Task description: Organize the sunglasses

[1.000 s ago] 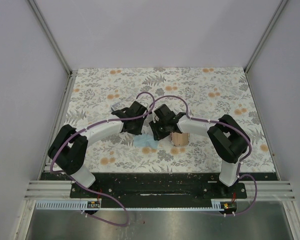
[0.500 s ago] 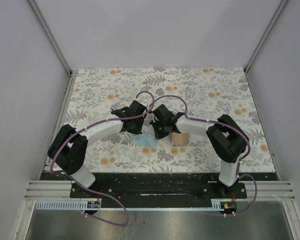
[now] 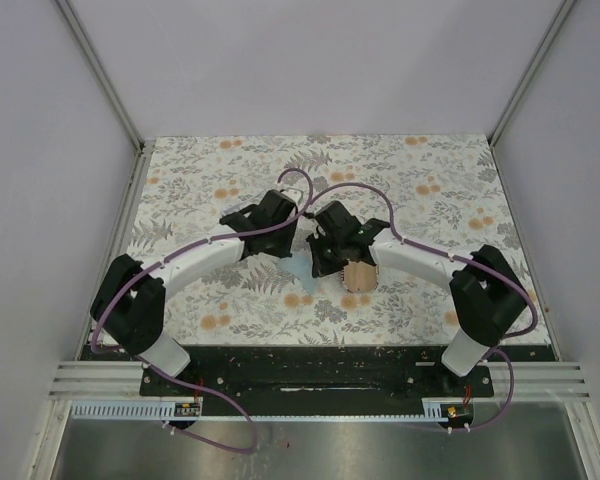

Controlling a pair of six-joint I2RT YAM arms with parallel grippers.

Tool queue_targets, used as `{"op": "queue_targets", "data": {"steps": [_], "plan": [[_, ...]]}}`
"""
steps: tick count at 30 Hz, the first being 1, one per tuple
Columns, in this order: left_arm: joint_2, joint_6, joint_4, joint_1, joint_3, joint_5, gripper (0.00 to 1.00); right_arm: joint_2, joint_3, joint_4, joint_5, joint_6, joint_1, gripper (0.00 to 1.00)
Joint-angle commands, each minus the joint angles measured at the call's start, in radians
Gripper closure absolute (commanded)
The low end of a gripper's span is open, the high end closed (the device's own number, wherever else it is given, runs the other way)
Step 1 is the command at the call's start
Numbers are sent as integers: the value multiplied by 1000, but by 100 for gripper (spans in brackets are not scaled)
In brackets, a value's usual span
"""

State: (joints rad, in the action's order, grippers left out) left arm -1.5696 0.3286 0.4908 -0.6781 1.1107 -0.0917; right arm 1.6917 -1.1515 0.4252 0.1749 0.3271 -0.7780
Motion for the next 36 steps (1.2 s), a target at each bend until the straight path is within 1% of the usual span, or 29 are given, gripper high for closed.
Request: {"op": "queue_targets", "data": {"steps": [1,4,5,9,13,19,27,28,36], "plan": [[13,-13,-69,-18,95,58,100,-93,-4,90,-41,67,-4,100],[-27,-26,-104,-37,144,87,100,-138,15,118,-63,101,8,100],[-44,-29,-112,-43,170,119,100,-151,27,125,-64,113,14,100],[-113,-46,-136,-86,254,150,100,-211,67,141,-77,161,51,100],[-217,-51,-153,-120,346,188,100,-265,108,164,-115,187,95,100],[-348,-39,-192,-146,446,242,100,-282,162,195,-143,208,157,100],[-470,-63,-215,-159,514,273,100,-231,182,224,-170,196,221,100],[-477,-65,-219,-161,518,274,100,-230,185,224,-193,196,227,100],[-509,-59,-287,-169,517,283,100,-219,193,227,-206,175,273,100]]}}
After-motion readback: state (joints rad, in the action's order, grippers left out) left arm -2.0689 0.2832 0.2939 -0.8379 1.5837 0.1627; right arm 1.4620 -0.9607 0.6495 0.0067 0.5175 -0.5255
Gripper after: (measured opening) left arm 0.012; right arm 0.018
